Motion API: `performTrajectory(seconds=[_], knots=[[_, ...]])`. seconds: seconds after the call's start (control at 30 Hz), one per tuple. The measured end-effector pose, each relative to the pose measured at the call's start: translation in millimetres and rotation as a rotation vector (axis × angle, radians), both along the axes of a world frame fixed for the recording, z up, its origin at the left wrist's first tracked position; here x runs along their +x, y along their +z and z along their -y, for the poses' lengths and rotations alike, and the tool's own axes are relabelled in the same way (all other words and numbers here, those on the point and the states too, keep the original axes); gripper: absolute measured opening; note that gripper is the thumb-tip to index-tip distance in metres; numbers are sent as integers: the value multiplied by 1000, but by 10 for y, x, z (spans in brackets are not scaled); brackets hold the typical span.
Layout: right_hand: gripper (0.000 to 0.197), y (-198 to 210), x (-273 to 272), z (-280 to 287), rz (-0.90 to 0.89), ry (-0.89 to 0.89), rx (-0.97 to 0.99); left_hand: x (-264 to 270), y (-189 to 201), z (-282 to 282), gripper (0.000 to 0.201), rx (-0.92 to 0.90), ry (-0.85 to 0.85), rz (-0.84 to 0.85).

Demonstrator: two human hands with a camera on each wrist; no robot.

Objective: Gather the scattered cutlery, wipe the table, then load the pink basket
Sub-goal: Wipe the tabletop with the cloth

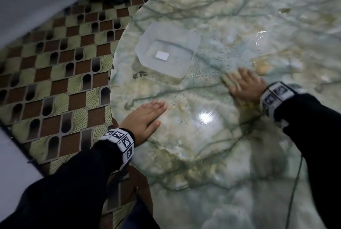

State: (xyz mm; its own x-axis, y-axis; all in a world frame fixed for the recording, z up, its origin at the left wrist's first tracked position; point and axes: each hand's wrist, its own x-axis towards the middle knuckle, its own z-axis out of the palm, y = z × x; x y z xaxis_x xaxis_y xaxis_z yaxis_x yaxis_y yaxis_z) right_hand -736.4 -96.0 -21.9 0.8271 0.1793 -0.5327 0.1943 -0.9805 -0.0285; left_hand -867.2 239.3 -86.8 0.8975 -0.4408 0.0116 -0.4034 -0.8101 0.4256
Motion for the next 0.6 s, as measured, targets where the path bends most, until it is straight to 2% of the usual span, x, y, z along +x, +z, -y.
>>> performTrajectory(seconds=[0.07, 0.17, 0.27, 0.33, 0.4, 0.43, 0.5, 0.57, 0.6], knots=[[66, -62, 345, -88, 58, -95, 39, -2, 0, 1, 57, 23, -1, -7], [67, -139, 415, -554, 57, 8, 72, 4, 6, 2, 58, 38, -6, -18], [68, -171, -115, -856, 41, 214, 60, 8, 16, 6, 58, 42, -7, -15], [67, -122, -589, -774, 9, 373, 18, 1, 22, 9, 58, 36, -8, -17], [80, -94, -832, -533, -81, 481, -55, -7, 26, 7, 58, 30, -4, -14], [84, -64, -766, -369, -119, 445, -63, -6, 29, 7, 57, 27, -4, -11], [72, -36, -447, -64, -104, 235, -111, 1, 25, 5, 57, 18, -7, -10], [66, -34, -38, 119, -19, -45, -96, 5, 17, -3, 58, 20, -9, -21], [65, -64, 96, 100, 41, -125, -82, 8, 14, -6, 59, 25, -12, -25]])
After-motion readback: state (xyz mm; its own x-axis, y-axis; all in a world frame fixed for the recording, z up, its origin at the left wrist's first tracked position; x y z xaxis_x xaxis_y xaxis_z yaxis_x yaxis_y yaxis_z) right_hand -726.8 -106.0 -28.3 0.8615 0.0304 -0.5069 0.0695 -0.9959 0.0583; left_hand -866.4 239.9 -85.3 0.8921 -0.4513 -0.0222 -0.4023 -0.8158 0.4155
